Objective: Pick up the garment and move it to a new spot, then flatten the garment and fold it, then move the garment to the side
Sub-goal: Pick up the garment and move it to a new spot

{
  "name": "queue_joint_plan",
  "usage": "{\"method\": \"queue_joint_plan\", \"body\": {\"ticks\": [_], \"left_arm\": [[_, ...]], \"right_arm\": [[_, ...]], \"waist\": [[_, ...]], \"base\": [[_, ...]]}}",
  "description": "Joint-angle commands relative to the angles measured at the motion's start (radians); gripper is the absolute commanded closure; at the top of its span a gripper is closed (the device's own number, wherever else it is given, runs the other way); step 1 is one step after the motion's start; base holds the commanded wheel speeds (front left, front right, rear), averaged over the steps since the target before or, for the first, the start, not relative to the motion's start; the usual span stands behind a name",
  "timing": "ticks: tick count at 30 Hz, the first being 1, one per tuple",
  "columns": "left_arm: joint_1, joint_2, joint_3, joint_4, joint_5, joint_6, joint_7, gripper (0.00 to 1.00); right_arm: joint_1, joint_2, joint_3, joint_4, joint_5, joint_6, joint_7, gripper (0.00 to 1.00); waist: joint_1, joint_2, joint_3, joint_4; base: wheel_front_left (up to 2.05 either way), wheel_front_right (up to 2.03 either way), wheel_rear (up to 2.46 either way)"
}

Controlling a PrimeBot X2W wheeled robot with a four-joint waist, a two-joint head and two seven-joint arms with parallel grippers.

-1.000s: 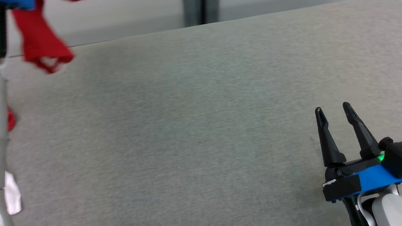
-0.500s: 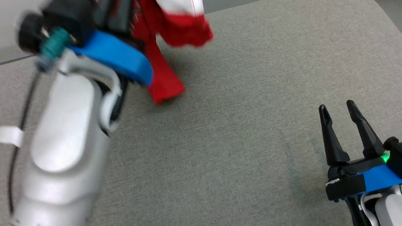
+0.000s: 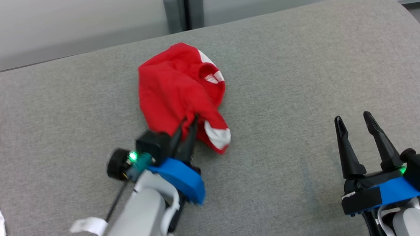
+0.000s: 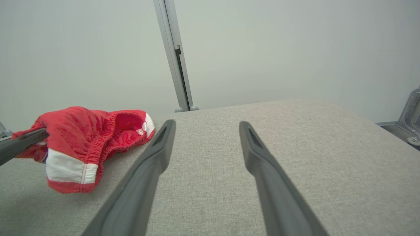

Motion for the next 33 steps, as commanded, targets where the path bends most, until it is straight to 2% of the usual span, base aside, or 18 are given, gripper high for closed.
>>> {"method": "queue_joint_plan", "body": {"ticks": [1, 3, 4, 5, 12, 23, 28, 33], "left_arm": [[0.014, -0.006, -0.012, 0.004, -0.002, -0.003, -0.005, 1.0], [0.036, -0.015, -0.042, 0.013, -0.008, -0.007, -0.009, 1.0], [0.042, -0.016, -0.054, 0.015, -0.011, -0.008, -0.013, 0.82], [0.046, -0.018, -0.06, 0.015, -0.014, -0.006, -0.017, 0.0], [0.034, -0.014, -0.026, -0.041, -0.01, 0.048, -0.057, 0.0], [0.185, 0.097, 0.238, -0.261, 0.031, 0.14, -0.063, 0.0], [0.276, 0.12, 0.333, -0.326, 0.06, 0.151, -0.063, 0.0], [0.351, 0.127, 0.387, -0.37, 0.099, 0.142, -0.063, 0.0]], "right_arm": [[0.008, -0.005, -0.003, 0.003, -0.009, 0.0, -0.003, 0.0], [0.008, -0.005, 0.0, 0.008, -0.01, 0.0, -0.003, 0.0], [0.009, -0.005, 0.002, 0.01, -0.011, 0.0, -0.003, 0.0], [0.009, -0.004, 0.004, 0.012, -0.011, 0.0, -0.003, 0.0], [0.025, -0.004, 0.003, 0.026, -0.01, 0.0, -0.003, 0.0], [0.052, -0.004, -0.001, 0.039, -0.007, 0.0, -0.003, 0.0], [0.065, -0.005, -0.005, 0.041, -0.013, 0.0, -0.003, 0.0], [0.073, -0.005, -0.007, 0.048, -0.013, 0.0, -0.003, 0.0]], "waist": [[0.0001, 0.0, -0.004, 0.005], [0.0001, 0.0, -0.011, 0.014], [0.0001, 0.0, -0.015, 0.017], [0.0001, 0.0, -0.019, 0.021], [0.0001, 0.0, -0.053, 0.045], [0.0001, 0.0, -0.107, 0.099], [0.0001, 0.0, -0.127, 0.126], [0.0001, 0.0, -0.145, 0.151]], "base": [[0.0, 0.0, 0.0], [0.0, 0.0, 0.0], [0.0, 0.0, 0.0], [0.0, 0.0, 0.0], [0.0, 0.0, 0.0], [0.0, 0.0, 0.0], [0.0, 0.0, 0.0], [0.0, 0.0, 0.0]]}}
